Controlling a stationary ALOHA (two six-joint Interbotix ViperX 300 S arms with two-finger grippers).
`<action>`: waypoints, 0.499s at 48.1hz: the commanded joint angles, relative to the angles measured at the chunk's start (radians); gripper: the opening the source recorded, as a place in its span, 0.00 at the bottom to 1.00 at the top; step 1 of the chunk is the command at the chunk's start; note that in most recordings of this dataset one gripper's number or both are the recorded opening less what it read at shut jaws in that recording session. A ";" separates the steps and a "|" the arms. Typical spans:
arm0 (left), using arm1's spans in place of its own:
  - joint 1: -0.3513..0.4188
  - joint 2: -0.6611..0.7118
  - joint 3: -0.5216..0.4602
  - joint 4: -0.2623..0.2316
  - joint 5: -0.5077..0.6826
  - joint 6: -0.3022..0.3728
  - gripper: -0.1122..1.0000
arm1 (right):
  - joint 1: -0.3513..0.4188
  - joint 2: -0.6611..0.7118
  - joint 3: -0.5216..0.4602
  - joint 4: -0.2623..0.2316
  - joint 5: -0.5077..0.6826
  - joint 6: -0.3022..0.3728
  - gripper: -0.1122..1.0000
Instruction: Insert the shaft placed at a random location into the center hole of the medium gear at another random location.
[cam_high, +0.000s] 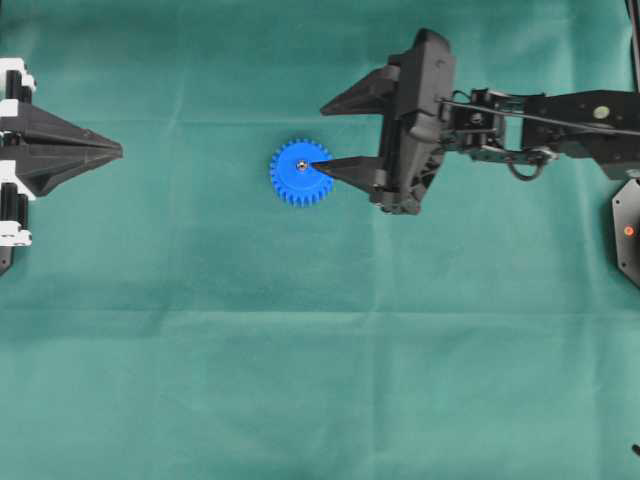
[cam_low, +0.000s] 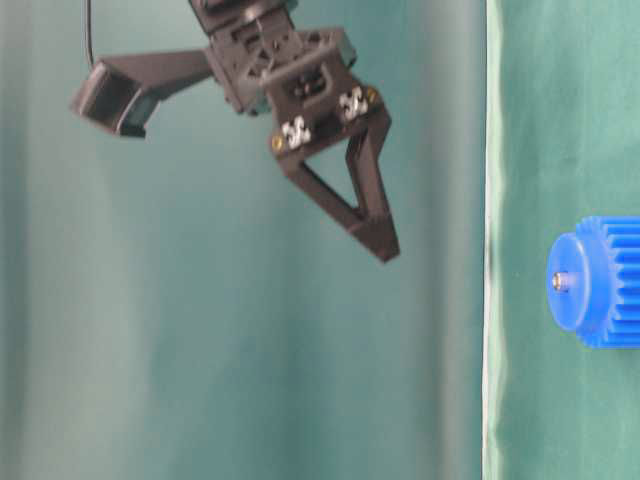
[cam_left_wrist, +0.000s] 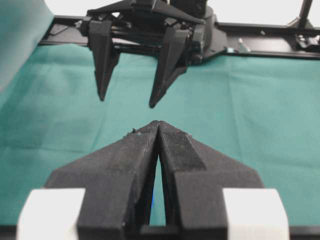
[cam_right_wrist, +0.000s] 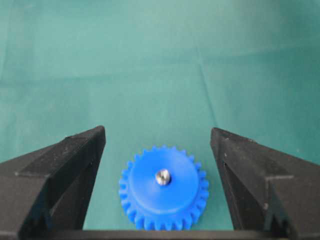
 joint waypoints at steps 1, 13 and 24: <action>0.003 0.008 -0.011 0.002 -0.006 0.000 0.10 | 0.003 -0.049 0.009 -0.002 -0.002 0.006 0.89; 0.003 0.008 -0.012 0.002 -0.006 0.000 0.10 | 0.003 -0.120 0.087 0.000 0.000 0.008 0.89; 0.003 0.008 -0.011 0.002 -0.006 0.000 0.10 | 0.003 -0.201 0.164 0.000 0.000 0.011 0.89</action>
